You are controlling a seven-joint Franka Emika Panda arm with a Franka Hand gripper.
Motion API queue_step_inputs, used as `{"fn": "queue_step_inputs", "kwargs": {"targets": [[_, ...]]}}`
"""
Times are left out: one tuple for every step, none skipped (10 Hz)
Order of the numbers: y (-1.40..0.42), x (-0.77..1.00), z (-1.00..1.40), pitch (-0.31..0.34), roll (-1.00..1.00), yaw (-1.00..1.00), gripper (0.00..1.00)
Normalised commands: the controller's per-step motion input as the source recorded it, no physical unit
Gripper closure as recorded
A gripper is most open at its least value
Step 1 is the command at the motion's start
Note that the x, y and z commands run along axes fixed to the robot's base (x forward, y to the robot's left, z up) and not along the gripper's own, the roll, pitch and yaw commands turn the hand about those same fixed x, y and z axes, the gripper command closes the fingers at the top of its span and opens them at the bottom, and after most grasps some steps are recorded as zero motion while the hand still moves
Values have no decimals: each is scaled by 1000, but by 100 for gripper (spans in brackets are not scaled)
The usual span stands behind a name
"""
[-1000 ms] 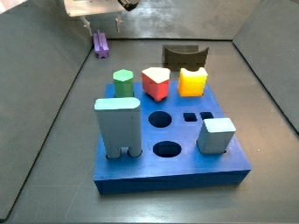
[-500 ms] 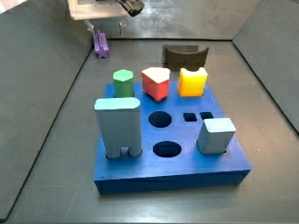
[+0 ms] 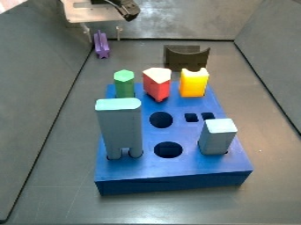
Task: Pick up the star object. Move up. Place the star object on the fixture. Regrasp the star object. Move to above the board. Insert the star object.
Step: Pick up the star object.
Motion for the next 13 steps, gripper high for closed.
{"fn": "queue_step_inputs", "kwargs": {"targets": [[74, -454, 89, -193, -500, 157, 0], [100, -409, 74, -210, -500, 157, 0], [334, -374, -43, -166, -500, 134, 0], [437, -366, -191, -160, -500, 111, 0], [517, -220, -409, -129, -411, 109, 0], [420, 0, -617, -19, -311, 71, 0], [109, 451, -709, 0, -226, 0, 0], [17, 403, -640, 0, -246, -29, 0], [26, 337, -634, 0, -254, -94, 0], [74, 374, -711, 0, -220, -60, 0], [51, 340, -669, 7, -236, -51, 0], [26, 54, -694, 0, -236, 43, 0], [-14, 0, -183, -26, 0, 0, 0]]}}
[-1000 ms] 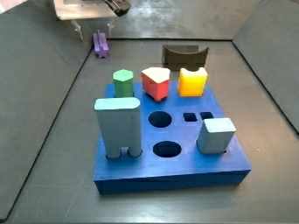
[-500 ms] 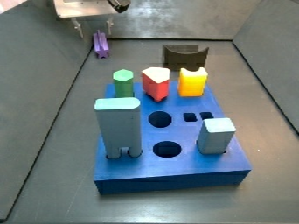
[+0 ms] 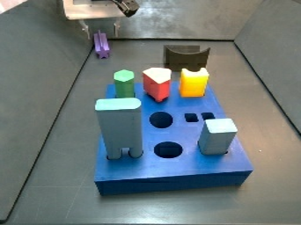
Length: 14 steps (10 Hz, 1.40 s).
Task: Pick up the star object. Move up. Place the star object on the fixture. Regrasp the star object. Move to above the board. Insert the star object.
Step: Pick up the star object.
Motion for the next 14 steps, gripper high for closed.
{"fn": "queue_step_inputs", "kwargs": {"targets": [[-217, 0, -763, -117, 6, 0, 0], [-214, 0, -1000, -96, 1, 0, 0], [-157, 0, -1000, -89, 0, 3, 0], [-140, 74, -1000, -80, 0, 0, 0], [-149, 66, -1000, -79, 0, 0, 0], [-186, 31, -1000, -44, -3, 20, 0], [-280, 49, -997, -59, -46, 23, 0], [-414, 100, -809, -99, -107, 23, 0], [-511, 129, -680, -120, -163, 29, 0], [-489, 57, -469, -159, -266, 0, 0], [-269, 0, -189, -211, -404, 69, 0], [-143, 0, -300, -177, -367, 71, 0], [-74, 0, -329, -171, -366, 20, 0], [237, -160, -934, -76, -124, 71, 0]]}}
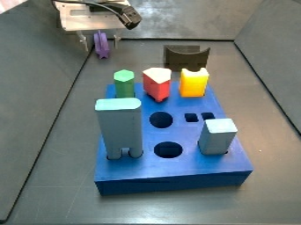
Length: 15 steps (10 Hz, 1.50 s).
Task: Pick up the star object. Move up. Place the star object on the fixture. Regrasp the star object. Move to above the board. Insert the star object.
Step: Pick up the star object.
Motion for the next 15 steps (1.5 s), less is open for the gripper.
{"fn": "queue_step_inputs", "kwargs": {"targets": [[477, -249, -1000, -41, 4, 240, 0], [486, -234, -1000, -44, 14, 246, 0], [437, -217, -1000, -41, 10, 237, 0], [97, 0, -911, -64, -130, 191, 0], [-83, 0, -554, -130, -261, 80, 0], [-114, 0, -531, -131, -269, 60, 0], [-94, 0, -569, -127, -259, 46, 0], [-71, 0, -634, -131, -236, 0, 0], [0, -17, -780, -126, -180, 0, 0], [0, -6, -874, -111, -149, 0, 0], [0, 583, -1000, -51, -106, 0, 0], [0, 880, -1000, -50, -63, 0, 0], [0, 863, -1000, -14, -41, 0, 0], [0, 703, -1000, 0, -17, -37, 0], [57, 549, -1000, 0, 0, 0, 0]]}}
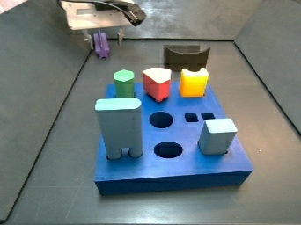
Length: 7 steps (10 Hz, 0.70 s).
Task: Pick up the star object. Move up. Place the star object on the fixture. Regrasp the star object. Move to above the board. Insert the star object.
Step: Pick up the star object.
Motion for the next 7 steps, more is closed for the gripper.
{"fn": "queue_step_inputs", "kwargs": {"targets": [[57, 509, -1000, 0, 0, 0, 0], [71, 503, -1000, 0, 0, 0, 0], [77, 497, -1000, 0, 0, 0, 0], [14, 269, -1000, 0, 0, -3, 0], [0, 0, -1000, 0, 0, 54, 0], [0, -237, -1000, 0, 13, 440, 0], [-11, -423, -817, -170, 0, 674, 0]]}}
